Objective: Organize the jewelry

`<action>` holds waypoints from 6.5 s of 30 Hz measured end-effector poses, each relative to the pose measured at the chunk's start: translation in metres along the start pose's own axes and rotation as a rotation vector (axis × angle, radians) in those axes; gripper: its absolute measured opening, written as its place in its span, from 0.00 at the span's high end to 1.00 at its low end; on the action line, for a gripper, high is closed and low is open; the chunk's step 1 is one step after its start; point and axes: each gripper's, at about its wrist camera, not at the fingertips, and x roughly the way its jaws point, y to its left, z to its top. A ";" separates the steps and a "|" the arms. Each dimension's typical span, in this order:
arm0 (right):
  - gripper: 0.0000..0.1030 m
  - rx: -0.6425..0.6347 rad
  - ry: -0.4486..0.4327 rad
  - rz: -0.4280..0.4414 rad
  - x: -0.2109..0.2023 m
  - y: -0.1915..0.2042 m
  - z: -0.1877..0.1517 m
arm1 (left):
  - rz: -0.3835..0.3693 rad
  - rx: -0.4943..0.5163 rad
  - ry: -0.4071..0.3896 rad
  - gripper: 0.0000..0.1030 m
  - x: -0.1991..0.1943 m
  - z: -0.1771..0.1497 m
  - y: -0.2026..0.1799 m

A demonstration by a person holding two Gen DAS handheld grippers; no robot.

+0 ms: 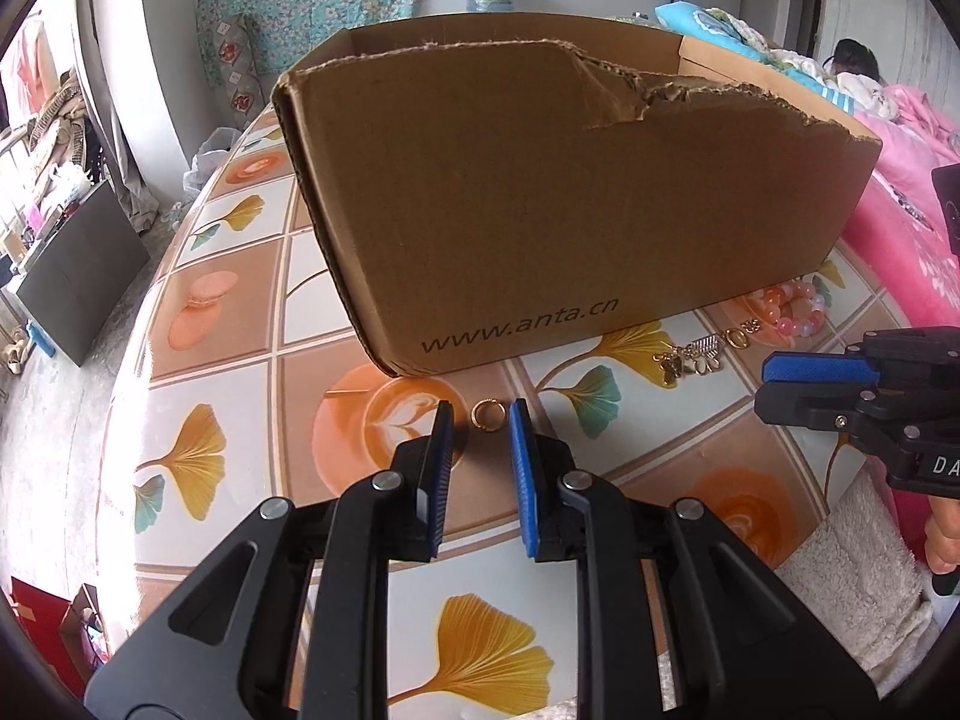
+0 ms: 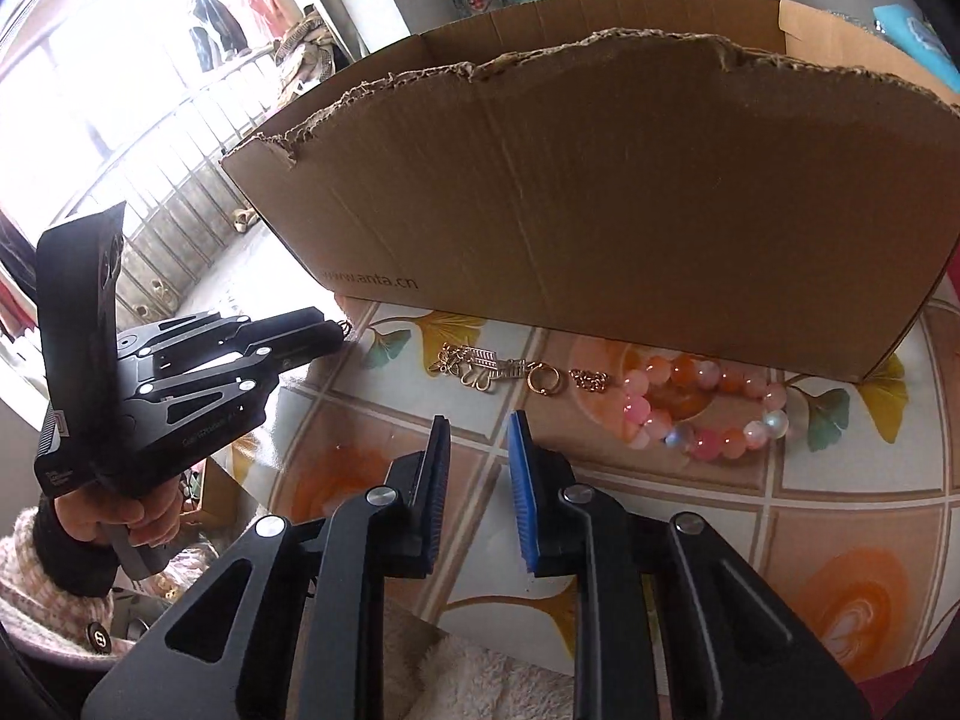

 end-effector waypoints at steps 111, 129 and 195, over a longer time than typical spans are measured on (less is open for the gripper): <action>0.93 -0.173 0.019 -0.153 0.005 0.011 0.034 | -0.091 -0.054 -0.033 0.92 -0.012 -0.012 0.006; 0.81 -0.407 0.119 -0.064 0.026 0.018 0.042 | -0.089 -0.049 -0.035 0.92 -0.012 -0.011 0.007; 0.84 0.094 0.013 0.167 -0.026 -0.066 0.197 | -0.363 -0.152 -0.059 0.80 -0.011 0.181 0.022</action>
